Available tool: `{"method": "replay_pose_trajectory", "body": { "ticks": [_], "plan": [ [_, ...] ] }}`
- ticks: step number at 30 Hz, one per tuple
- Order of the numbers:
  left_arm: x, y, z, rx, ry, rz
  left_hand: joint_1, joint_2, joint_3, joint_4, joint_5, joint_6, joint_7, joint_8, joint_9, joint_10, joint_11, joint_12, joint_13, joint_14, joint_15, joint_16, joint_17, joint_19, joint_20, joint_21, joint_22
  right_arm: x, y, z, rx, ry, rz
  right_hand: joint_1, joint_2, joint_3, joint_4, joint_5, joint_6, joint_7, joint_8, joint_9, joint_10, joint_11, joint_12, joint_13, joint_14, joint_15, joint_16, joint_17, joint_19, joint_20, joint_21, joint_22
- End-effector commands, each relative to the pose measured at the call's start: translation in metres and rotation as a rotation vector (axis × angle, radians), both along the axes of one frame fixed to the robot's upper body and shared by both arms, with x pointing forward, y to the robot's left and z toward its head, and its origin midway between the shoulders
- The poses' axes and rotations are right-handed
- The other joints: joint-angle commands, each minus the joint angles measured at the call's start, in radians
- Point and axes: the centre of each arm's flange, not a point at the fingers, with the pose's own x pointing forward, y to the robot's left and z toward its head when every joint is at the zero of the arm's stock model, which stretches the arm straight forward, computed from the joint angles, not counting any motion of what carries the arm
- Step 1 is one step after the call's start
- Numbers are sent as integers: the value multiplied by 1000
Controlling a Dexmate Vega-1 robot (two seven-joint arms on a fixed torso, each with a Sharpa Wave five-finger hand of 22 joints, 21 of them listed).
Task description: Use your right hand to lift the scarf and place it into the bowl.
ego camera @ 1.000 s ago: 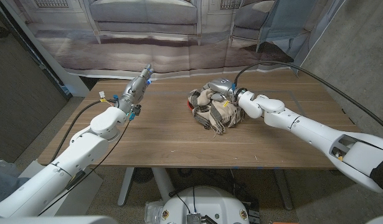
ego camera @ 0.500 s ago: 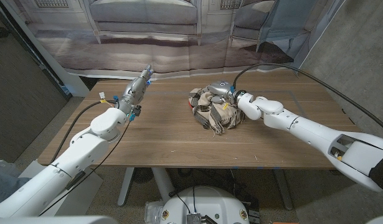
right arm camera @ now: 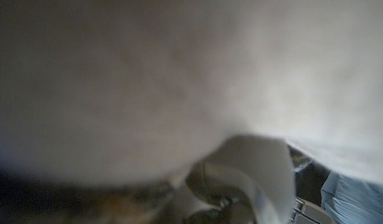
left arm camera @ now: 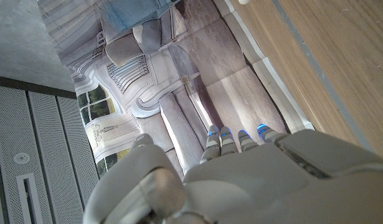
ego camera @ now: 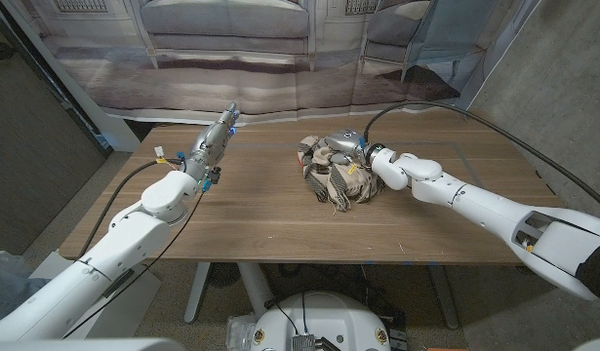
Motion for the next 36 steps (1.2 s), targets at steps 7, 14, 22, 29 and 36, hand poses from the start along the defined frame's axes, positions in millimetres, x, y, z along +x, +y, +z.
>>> {"method": "replay_pose_trajectory", "body": {
  "ticks": [7, 14, 22, 29, 36],
  "plan": [
    [-3, 3, -6, -11, -2, -1, 2, 12, -6, 5, -2, 3, 2, 0, 5, 3, -2, -2, 2, -3, -5, -1, 4, -103, -3, 2, 3, -2, 7, -9, -34, 37, -9, -40, 33, 15, 56, -3, -35, 5, -26, -10, -21, 21, -28, -18, -38, -112, -32, -16, -28, -143, -34, -5],
    [-5, 3, -6, -12, -8, 0, 2, 12, -7, 5, -3, 3, 2, 0, 5, 5, -3, -1, 2, -3, -4, -1, 4, -103, -2, 2, 3, -7, 8, -4, -57, 28, -6, -149, -20, -10, 101, -8, -76, 5, -58, -28, -37, 32, -55, -43, -69, -115, -59, -35, -40, -130, -94, -17],
    [-5, 3, -5, -7, -7, -3, 3, 13, -8, 4, -3, 3, 0, 0, 5, 5, -4, -1, 2, -2, -3, -1, 4, -104, 0, 2, 3, -13, 7, 0, -57, 17, -9, -224, -69, -17, 126, -3, -118, 5, -98, -50, -90, 42, -85, -50, -138, -111, -95, -54, -35, -118, -156, -16],
    [-5, 2, -4, -4, -10, -6, 3, 14, -9, 4, -3, 4, 0, 0, 5, 5, -5, -1, 2, -2, -3, -1, 4, -104, 0, 2, 3, -16, 8, 4, -59, 9, -11, -255, -99, -9, 127, 1, -162, 4, -134, -63, -146, 43, -133, -84, -215, -97, -115, -82, -30, -97, -204, -18],
    [-4, 1, -3, 2, -11, -11, 3, 14, -10, 4, -3, 4, 1, 0, 6, 6, -5, -1, 2, -2, -3, -1, 4, -103, 0, 2, 3, -18, 7, 8, -64, 39, -17, -334, -143, -28, 148, 7, -217, 3, -187, -81, -204, 52, -181, -137, -300, -54, -118, -124, -75, -27, -275, -12]
  ]
}}
